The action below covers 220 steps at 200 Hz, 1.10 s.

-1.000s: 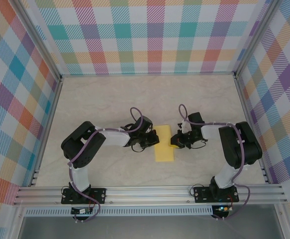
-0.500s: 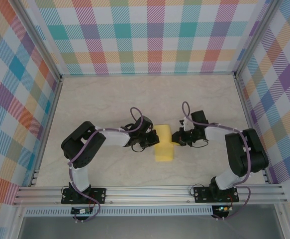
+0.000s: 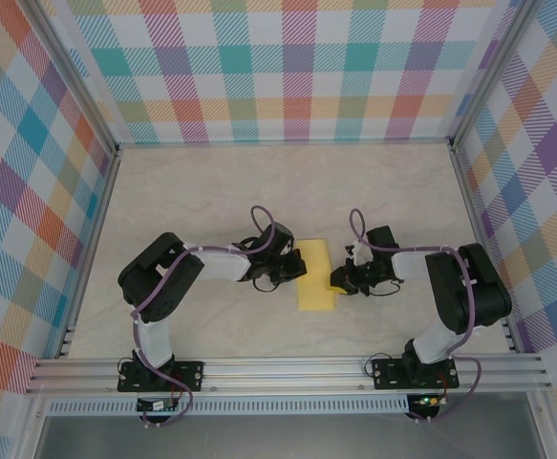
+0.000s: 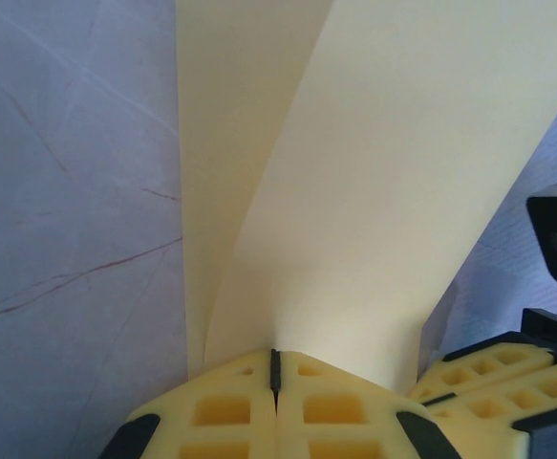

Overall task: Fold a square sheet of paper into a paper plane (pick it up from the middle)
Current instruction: Fold the square sheet of paper in half at the center of the table.

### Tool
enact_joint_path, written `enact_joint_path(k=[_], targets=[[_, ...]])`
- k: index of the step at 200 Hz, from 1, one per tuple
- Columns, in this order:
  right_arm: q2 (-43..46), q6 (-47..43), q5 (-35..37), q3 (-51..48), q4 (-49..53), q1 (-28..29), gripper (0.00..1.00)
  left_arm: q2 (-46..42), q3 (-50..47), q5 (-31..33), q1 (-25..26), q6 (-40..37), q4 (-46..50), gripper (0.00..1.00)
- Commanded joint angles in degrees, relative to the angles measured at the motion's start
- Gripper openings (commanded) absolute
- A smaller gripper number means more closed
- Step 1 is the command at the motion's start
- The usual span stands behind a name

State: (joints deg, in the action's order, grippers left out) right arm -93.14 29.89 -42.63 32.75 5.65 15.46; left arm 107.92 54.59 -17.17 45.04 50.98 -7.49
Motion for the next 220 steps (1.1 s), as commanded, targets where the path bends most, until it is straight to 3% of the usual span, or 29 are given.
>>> enact_joint_path(k=[1,25,57,94,175,220], targets=[[-0.6,2.2,5.0,-0.3,0.7,0.6,0.08,3.4,-1.4,2.1,1.1,-1.4,7.3,0.00],[1.0,2.8,7.2,-1.1,0.8,1.6,0.09,3.0,-1.5,2.3,1.1,-1.4,7.5,0.00],[6.5,2.9,1.2,-2.5,-2.1,2.4,0.11,3.2,-1.3,2.1,1.1,-1.8,7.7,0.00],[9.4,2.4,0.0,-3.1,0.3,2.8,0.12,3.4,-1.4,2.1,1.1,-2.0,7.6,0.00],[4.9,6.6,8.4,-6.8,-0.9,4.9,0.12,3.5,-0.5,2.3,1.1,-3.0,8.8,0.00],[10.8,6.4,6.5,-6.8,-0.2,6.0,0.13,3.4,-0.4,2.5,1.1,-3.0,9.2,0.00]])
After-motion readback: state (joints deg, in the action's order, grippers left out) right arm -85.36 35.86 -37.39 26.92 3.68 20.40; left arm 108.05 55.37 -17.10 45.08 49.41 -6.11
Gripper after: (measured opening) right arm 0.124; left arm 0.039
